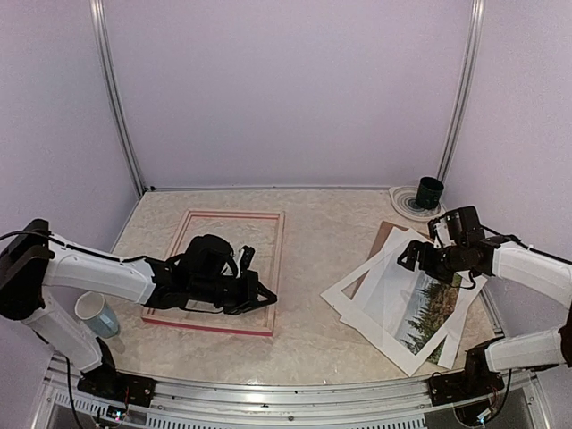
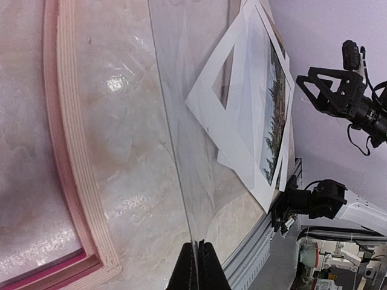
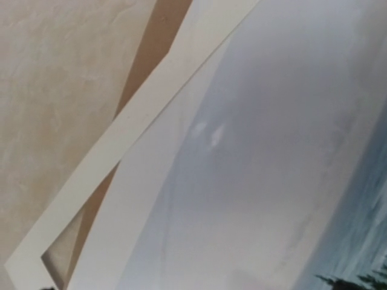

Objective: Put the photo into the frame
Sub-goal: Place the glass panel in the frame body.

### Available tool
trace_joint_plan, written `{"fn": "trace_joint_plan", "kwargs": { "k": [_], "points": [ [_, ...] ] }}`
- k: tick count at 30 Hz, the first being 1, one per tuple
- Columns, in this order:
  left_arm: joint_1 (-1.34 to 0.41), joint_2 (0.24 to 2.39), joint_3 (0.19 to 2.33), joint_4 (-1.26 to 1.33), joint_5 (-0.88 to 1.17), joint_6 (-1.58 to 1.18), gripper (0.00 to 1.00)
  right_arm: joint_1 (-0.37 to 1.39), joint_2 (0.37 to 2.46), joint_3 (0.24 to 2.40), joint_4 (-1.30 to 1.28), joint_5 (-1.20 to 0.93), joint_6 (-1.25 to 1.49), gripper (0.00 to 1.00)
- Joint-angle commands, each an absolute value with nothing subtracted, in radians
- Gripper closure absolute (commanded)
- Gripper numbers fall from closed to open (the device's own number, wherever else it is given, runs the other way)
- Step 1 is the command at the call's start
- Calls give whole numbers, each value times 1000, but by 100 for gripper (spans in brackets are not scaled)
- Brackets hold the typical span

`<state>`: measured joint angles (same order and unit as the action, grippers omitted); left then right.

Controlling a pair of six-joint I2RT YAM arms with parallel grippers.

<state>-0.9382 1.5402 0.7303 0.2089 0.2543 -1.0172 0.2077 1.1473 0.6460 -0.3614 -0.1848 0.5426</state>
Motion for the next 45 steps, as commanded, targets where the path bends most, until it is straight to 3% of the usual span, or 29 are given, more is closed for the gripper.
{"fn": "trace_joint_plan", "kwargs": {
  "k": [1, 25, 45],
  "points": [
    [-919, 1450, 678, 171, 179, -1013, 100, 225, 1165, 671, -317, -211, 552, 1],
    [-799, 1180, 447, 17, 129, -1008, 100, 467, 1497, 894, -223, -198, 613, 1],
    [-645, 1145, 375, -79, 109, -897, 97, 582, 1766, 1128, -166, -302, 654, 1]
  ]
}}
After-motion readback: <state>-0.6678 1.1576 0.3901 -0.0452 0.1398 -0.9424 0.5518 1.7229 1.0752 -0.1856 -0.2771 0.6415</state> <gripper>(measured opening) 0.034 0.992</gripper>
